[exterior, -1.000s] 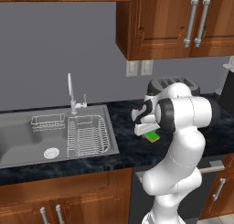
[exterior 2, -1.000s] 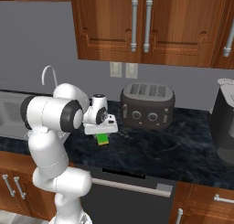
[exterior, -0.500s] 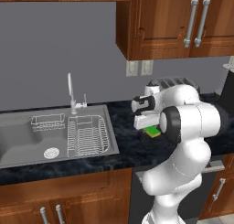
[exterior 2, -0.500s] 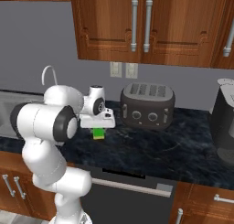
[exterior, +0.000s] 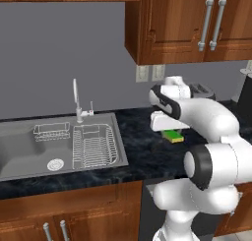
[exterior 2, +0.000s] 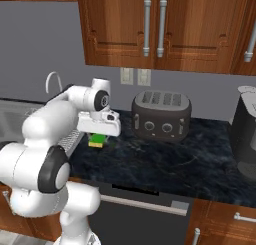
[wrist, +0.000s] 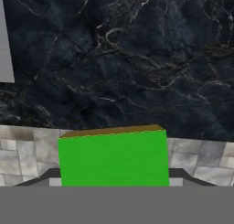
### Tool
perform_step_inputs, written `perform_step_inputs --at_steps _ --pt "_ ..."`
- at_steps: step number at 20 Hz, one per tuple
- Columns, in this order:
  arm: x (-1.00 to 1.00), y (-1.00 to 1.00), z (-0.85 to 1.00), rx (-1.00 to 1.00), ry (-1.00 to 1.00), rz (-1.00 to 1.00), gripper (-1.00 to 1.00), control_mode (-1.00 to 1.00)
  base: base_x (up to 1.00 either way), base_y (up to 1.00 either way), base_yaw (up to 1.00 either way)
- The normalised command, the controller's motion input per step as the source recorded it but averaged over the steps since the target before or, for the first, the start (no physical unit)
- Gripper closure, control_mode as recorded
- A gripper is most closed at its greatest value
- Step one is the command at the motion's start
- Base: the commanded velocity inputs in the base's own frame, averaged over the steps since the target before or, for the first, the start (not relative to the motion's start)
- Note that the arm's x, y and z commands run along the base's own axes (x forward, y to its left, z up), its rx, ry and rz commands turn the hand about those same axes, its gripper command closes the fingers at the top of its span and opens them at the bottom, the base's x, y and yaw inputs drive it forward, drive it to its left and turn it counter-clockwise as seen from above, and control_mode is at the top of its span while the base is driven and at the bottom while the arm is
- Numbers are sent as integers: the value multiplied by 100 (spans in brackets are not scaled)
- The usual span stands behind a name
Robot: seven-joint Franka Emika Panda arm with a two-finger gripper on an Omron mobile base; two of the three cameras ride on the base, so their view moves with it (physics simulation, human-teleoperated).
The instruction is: Place the sponge inside the microwave to prepare for sanitizing.
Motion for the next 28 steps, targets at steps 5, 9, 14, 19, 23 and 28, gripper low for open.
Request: perform_step_inputs --at_steps 5,9,14,19,23,28 --pt "-100 0 71 0 9 -10 100 -100 0 0 0" --pt "-83 0 64 0 -6 -6 100 -100 0 0 0" --pt "-61 0 60 -2 -10 -6 100 -100 0 0 0" --pt "-57 0 50 -3 -13 -4 100 -100 0 0 0" --pt "-38 0 31 -7 -10 -2 100 -100 0 0 0" --pt "-2 0 1 -3 0 -1 100 -100 0 0 0"
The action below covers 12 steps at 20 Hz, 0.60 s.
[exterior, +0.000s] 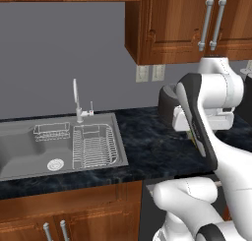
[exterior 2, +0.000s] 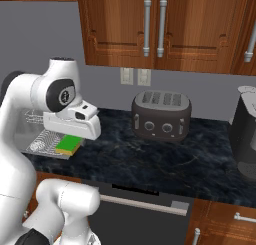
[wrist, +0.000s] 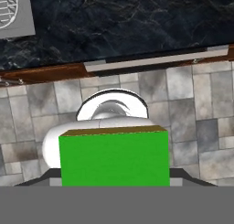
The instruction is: Place the sponge inside the microwave to prepare for sanitizing.
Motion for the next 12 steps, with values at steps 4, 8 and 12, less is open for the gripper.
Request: perform_step_inputs --at_steps 4,8,12 --pt "0 0 0 -1 0 0 100 -100 0 0 0" --pt "0 0 0 0 0 0 100 -100 0 0 0" --pt "0 0 0 0 0 0 100 -100 0 0 0"
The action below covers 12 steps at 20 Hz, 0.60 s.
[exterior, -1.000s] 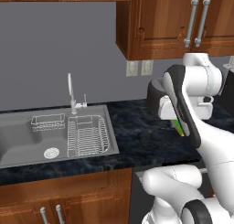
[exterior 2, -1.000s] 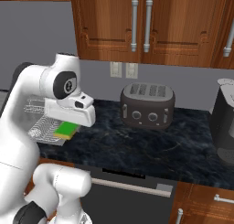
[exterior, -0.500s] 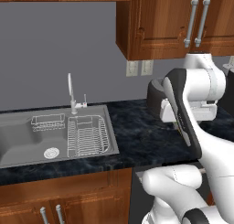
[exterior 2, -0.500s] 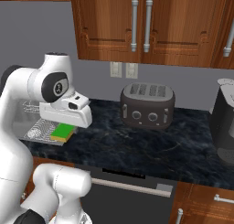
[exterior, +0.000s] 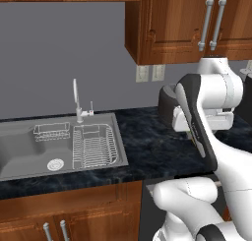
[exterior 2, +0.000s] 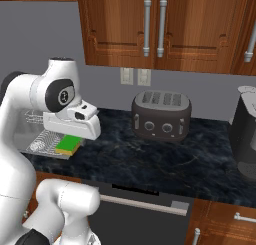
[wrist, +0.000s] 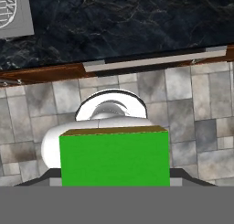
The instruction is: Place the sponge inside the microwave to prepare for sanitizing.
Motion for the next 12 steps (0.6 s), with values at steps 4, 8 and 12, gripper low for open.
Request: perform_step_inputs --at_steps 4,8,12 --pt "0 0 0 0 0 0 100 -100 0 0 0" --pt "0 0 0 0 0 0 100 -100 0 0 0" --pt "0 0 0 0 0 0 100 100 0 2 0"
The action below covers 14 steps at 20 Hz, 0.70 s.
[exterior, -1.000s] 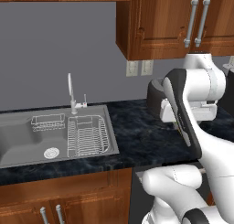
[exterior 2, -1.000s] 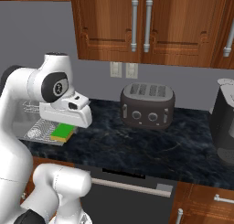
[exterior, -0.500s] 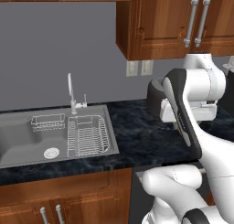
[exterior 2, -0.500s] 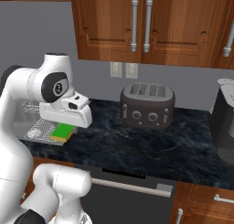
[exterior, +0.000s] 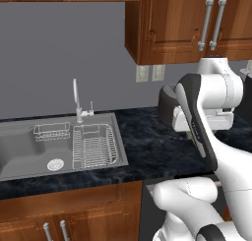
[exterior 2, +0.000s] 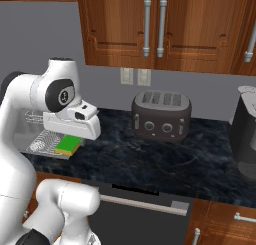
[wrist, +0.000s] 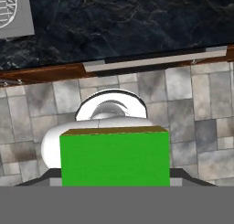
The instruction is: Place the sponge inside the microwave to prepare for sanitizing.
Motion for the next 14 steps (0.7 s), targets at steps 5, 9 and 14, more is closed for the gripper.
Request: perform_step_inputs --at_steps 5,9,14 --pt "0 0 0 0 0 0 100 100 -15 60 0" --pt "0 0 0 0 0 0 100 100 -33 95 0" --pt "0 0 0 0 0 0 100 100 -34 100 0"
